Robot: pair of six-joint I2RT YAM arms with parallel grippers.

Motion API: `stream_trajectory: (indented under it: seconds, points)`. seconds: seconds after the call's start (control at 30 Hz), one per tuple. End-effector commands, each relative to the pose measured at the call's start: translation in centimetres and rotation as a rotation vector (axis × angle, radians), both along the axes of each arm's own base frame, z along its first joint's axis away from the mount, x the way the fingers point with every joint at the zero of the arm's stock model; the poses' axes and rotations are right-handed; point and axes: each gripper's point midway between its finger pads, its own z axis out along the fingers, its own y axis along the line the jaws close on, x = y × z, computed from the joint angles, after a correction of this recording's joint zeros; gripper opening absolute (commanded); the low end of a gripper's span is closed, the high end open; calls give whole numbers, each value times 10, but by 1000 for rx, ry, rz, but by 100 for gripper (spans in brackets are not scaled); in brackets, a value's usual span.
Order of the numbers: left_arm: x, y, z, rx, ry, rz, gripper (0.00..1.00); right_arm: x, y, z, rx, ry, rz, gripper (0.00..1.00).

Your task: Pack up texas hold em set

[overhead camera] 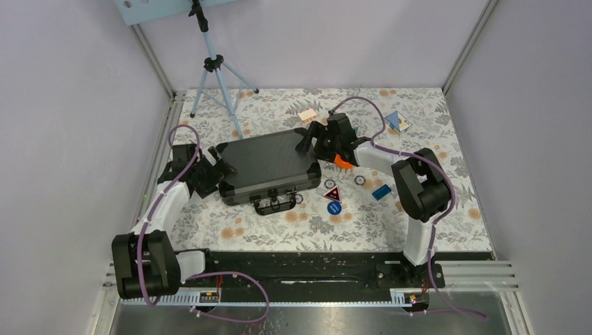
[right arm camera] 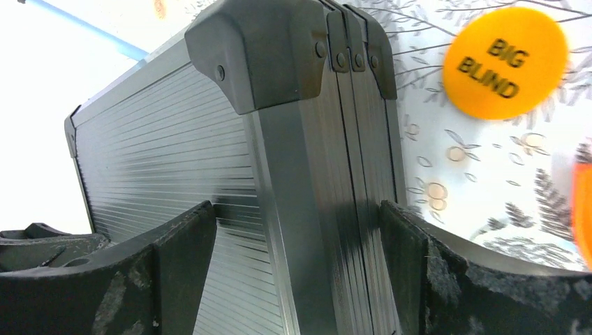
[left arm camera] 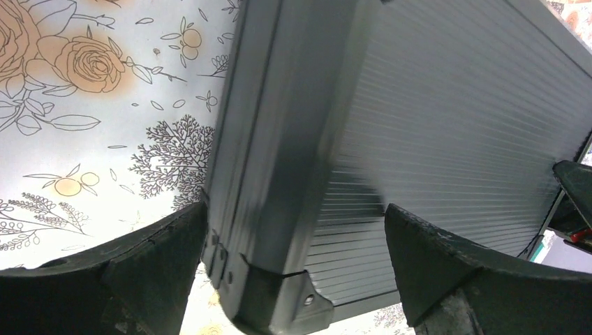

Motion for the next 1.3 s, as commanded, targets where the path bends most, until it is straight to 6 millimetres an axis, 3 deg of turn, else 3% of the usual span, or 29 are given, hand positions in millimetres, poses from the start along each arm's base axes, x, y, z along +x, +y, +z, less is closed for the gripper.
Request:
stream_trajectory:
  seconds: [0.0,0.13,0.37,0.53,0.73,0.9,1.07,1.27]
  points:
    - [6,1,11,8,-67,-10,97,-32,66,19,40,-28,185,84]
    - [5,3,14,20,-70,-7,97,-36,74,21,28,-35,200,84]
    - [7,6,12,37,-60,-12,97,-36,54,32,-51,-92,169,87]
    - [8,11,23,71,-73,-10,97,-32,30,53,-151,-176,146,92]
    - [7,22,51,140,-121,-5,99,-28,-1,90,-227,-291,98,94]
    - [4,26,72,167,-168,-1,99,-28,-31,108,-286,-347,34,95]
    - [-6,23,68,129,-204,25,99,-46,-49,88,-245,-281,2,96]
    - [-10,19,67,-3,-315,76,99,-60,-39,67,-16,-200,16,95]
